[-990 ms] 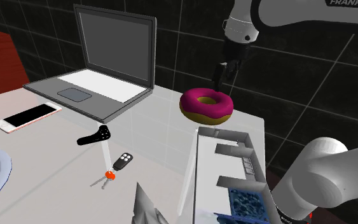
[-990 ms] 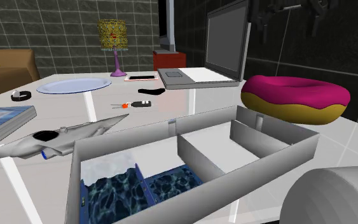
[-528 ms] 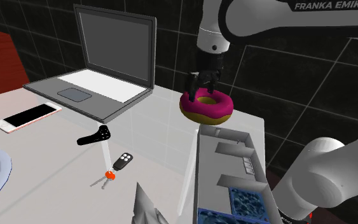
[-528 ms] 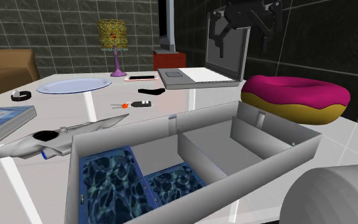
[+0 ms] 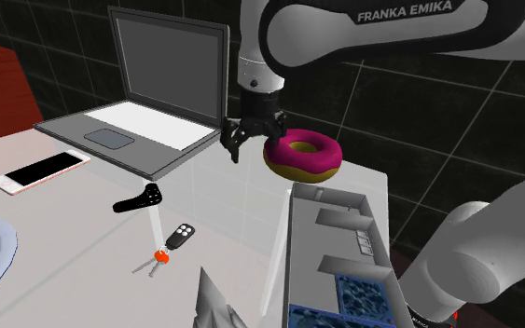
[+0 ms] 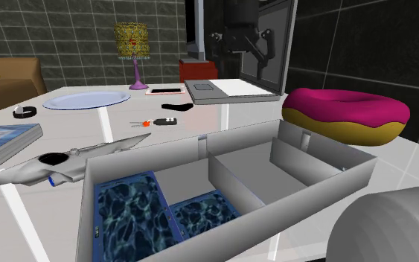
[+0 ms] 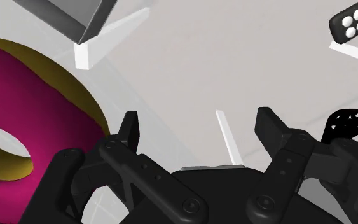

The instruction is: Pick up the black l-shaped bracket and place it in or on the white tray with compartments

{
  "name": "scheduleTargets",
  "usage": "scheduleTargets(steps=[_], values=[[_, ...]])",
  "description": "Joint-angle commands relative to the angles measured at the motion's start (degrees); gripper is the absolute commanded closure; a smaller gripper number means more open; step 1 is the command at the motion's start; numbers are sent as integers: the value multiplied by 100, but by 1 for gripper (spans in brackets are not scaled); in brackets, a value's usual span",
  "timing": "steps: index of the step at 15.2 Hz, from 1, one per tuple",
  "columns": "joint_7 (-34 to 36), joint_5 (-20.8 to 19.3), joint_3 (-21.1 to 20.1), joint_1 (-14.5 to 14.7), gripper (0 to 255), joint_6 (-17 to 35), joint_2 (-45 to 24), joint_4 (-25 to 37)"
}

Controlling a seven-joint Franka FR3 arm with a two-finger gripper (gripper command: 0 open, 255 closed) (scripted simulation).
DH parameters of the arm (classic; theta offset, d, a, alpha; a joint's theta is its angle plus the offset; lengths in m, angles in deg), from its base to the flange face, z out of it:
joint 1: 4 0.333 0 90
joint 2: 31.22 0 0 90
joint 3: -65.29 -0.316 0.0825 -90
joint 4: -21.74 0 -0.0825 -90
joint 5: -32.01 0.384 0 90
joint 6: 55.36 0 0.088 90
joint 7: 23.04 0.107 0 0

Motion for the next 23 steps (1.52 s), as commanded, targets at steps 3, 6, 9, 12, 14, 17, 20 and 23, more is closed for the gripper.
scheduleTargets(steps=[3,6,9,12,14,17,20,23], values=[[948,-65,-385,-27,0,192,-858,592],[1640,-237,-599,4,0,307,-1564,1113],[2322,-481,-729,118,0,375,-2311,1713],[2958,-752,-765,322,0,384,-3076,2402],[3342,-922,-736,505,0,352,-3590,2919],[3823,-1133,-643,810,0,249,-4328,3752],[3837,-1151,-625,822,0,463,-4364,3571],[3855,-1179,-613,832,0,671,-4413,3407]])
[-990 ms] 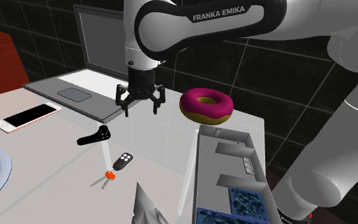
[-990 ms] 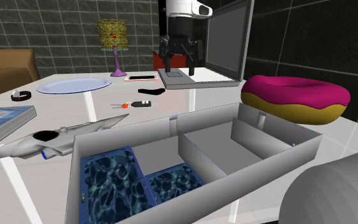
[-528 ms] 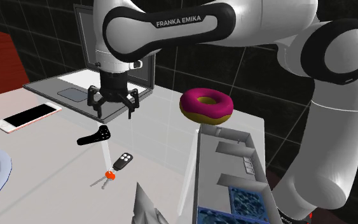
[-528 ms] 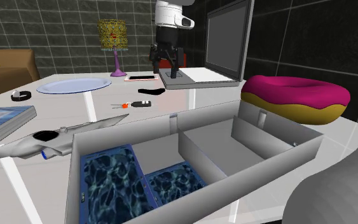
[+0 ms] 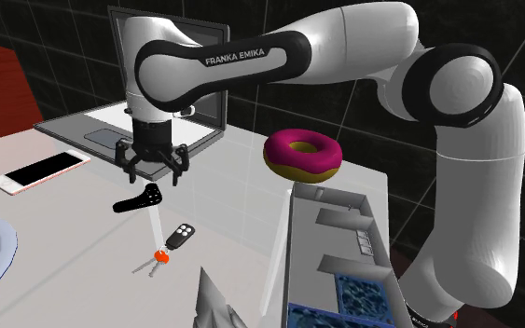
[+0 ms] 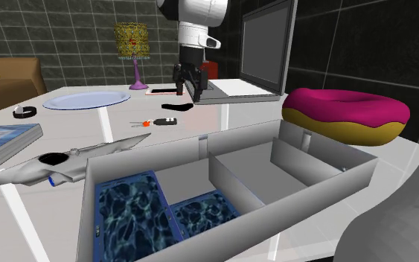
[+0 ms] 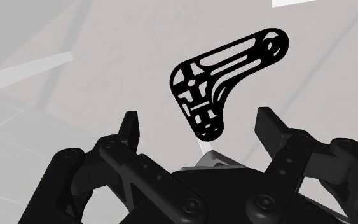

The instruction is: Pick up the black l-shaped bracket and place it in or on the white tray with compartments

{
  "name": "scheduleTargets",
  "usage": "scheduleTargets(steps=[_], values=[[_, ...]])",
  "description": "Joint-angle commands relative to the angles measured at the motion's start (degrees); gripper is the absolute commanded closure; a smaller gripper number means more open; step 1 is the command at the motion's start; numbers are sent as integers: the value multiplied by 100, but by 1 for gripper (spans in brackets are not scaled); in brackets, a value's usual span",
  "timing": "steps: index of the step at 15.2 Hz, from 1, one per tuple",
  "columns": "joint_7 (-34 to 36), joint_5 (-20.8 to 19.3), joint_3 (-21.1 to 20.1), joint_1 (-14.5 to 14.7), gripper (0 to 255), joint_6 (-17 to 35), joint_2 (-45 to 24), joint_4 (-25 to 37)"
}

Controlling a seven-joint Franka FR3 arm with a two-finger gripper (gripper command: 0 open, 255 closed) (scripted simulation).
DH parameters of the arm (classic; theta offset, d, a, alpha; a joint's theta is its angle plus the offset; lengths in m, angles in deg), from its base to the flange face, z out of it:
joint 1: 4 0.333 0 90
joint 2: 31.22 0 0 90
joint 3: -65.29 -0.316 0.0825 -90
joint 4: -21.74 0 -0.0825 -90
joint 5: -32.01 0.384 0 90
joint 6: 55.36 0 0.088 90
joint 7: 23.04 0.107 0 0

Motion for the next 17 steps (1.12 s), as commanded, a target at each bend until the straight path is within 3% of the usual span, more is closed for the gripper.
scheduleTargets(steps=[1,9,10,17], values=[[14,-18,8,5,0,161,-30,-131],[18,-24,11,8,0,199,-41,-159],[18,-24,11,8,255,199,-41,-159],[14,-17,9,0,255,197,-27,-171]])
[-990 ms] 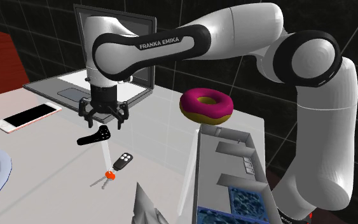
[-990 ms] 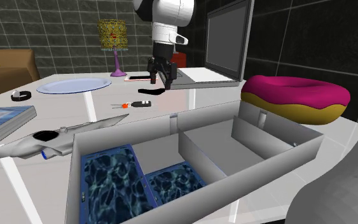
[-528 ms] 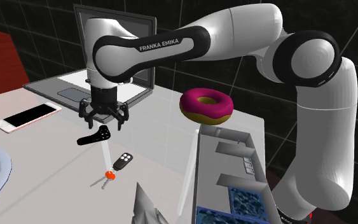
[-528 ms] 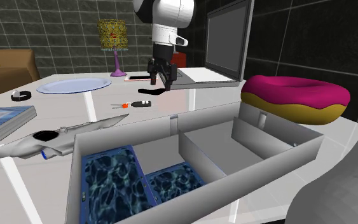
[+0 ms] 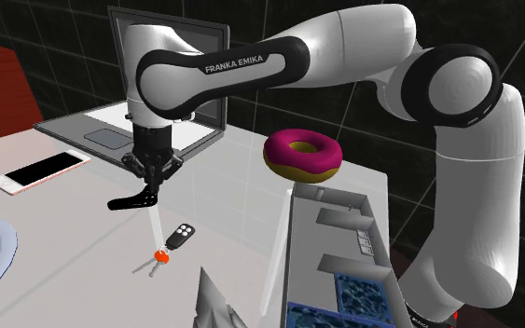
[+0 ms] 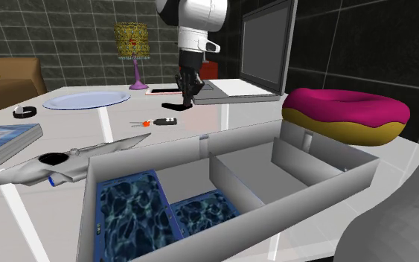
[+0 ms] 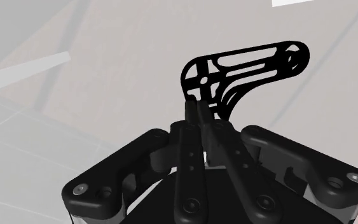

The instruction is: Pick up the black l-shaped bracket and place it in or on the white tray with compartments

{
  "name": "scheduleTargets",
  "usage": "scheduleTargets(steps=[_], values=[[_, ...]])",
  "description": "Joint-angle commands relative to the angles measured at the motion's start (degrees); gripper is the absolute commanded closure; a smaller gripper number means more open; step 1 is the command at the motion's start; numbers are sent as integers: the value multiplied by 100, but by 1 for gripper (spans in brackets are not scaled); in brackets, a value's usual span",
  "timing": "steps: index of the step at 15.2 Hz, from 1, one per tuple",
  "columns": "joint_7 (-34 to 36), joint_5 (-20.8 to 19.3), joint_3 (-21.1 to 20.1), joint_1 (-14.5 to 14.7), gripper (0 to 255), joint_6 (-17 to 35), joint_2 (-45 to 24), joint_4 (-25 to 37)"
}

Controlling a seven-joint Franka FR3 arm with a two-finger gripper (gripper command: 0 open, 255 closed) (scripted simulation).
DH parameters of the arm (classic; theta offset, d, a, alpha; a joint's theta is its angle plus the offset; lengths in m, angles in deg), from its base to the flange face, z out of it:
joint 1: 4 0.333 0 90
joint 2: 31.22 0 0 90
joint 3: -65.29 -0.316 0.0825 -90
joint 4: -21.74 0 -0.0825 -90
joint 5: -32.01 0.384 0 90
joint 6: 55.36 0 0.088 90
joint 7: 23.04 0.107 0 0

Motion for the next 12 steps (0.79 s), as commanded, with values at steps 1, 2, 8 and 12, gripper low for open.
scheduleTargets(steps=[1,2,8,12], values=[[-2,-3,6,0,255,-3,-22,-8],[-1,1,0,-1,255,-2,1,0],[321,-717,379,854,0,-1986,-1354,2575],[346,-705,373,773,0,-1631,-1286,2140]])
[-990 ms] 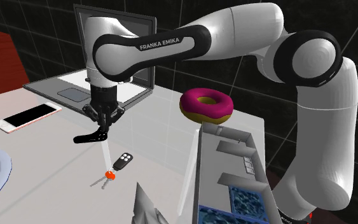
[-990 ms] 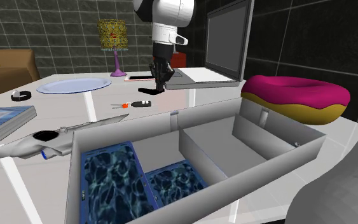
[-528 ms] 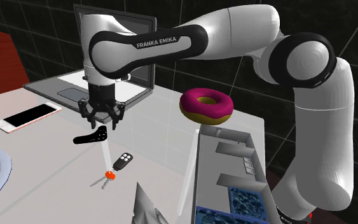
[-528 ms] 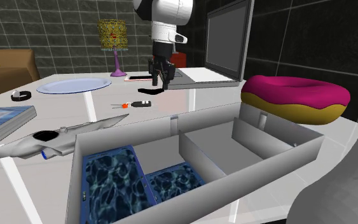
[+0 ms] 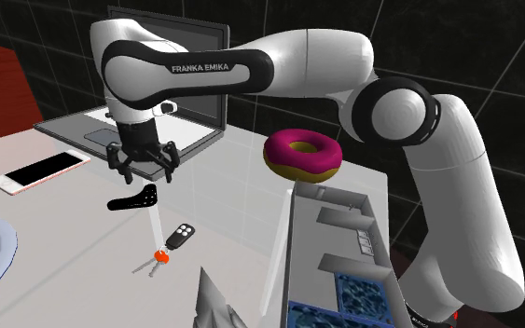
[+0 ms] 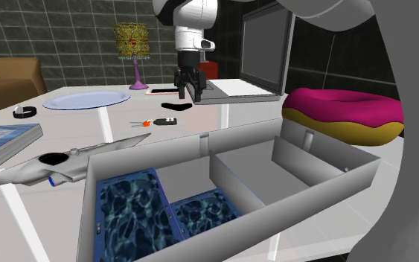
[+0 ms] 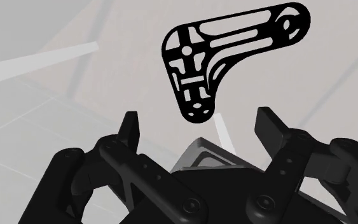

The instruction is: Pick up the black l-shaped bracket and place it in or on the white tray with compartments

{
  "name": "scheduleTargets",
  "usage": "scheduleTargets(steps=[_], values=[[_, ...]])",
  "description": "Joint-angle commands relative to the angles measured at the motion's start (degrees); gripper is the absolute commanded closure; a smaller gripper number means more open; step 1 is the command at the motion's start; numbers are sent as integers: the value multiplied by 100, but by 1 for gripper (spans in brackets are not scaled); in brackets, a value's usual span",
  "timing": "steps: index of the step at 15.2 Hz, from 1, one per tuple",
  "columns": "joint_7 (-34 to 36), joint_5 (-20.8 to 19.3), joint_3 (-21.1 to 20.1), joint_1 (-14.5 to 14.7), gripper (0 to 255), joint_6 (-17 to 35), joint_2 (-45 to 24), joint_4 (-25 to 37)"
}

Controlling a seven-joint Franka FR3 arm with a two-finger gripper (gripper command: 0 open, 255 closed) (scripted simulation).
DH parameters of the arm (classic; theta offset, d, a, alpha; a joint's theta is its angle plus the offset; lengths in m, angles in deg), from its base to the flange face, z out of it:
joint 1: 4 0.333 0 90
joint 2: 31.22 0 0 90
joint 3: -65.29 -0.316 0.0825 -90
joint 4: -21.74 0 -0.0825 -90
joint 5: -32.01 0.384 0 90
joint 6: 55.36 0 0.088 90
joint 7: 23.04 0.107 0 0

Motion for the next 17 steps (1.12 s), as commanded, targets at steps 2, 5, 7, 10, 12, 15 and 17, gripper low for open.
scheduleTargets(steps=[2,5,7,10,12,15,17], values=[[16,2,-1,-49,0,222,36,-267],[16,3,-1,-49,0,222,36,-268],[16,3,-1,-49,0,222,36,-267],[16,3,-1,-49,0,220,36,-266],[16,3,-1,-49,255,220,36,-266],[-4,8,1,-83,255,260,58,-330],[-1,5,3,-75,255,247,48,-306]])
